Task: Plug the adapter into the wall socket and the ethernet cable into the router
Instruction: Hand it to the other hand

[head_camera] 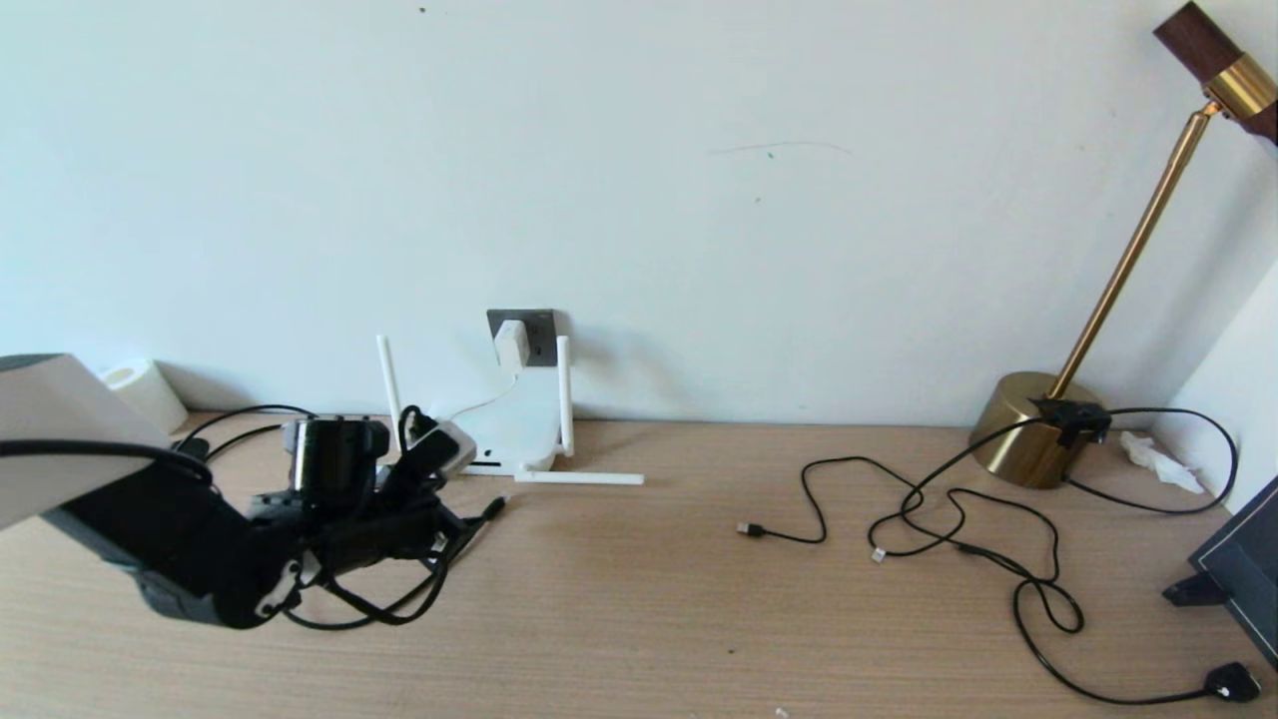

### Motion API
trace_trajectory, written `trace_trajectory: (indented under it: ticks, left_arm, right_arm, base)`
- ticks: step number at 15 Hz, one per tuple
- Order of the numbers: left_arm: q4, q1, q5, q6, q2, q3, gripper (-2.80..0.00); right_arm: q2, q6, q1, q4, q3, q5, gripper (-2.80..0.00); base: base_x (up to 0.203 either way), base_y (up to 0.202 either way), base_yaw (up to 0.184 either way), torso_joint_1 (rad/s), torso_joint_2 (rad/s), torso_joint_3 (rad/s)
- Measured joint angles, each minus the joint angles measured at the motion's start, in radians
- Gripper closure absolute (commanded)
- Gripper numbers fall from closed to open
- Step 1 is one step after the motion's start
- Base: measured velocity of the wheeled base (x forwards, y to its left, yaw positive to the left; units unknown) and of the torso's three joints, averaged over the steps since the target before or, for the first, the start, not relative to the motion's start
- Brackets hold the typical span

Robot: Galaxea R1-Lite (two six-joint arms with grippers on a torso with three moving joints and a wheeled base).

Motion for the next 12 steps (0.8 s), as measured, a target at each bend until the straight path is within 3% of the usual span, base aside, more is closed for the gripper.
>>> trace_trajectory:
  ticks: [5, 8, 12]
  left_arm:
    - [0.105, -0.078, 0.19, 0.223, 0.03, -0.102, -2.8]
    - [0.19, -0.132, 0.277, 0.237, 0.039, -0.159, -2.8]
    - [0.201, -0.168, 0.344, 0.236, 0.048, -0.185, -2.8]
  right_arm:
    - [0.0, 0.0, 0.0, 0.0, 0.0, 0.0, 0.0]
    - [0.0, 0.0, 0.0, 0.0, 0.0, 0.0, 0.0]
    - [0.0, 0.0, 0.0, 0.0, 0.0, 0.0, 0.0]
  base:
    - [0.0, 0.0, 0.0, 0.0, 0.0, 0.0]
    - [0.0, 0.0, 0.0, 0.0, 0.0, 0.0]
    - [0.0, 0.0, 0.0, 0.0, 0.0, 0.0]
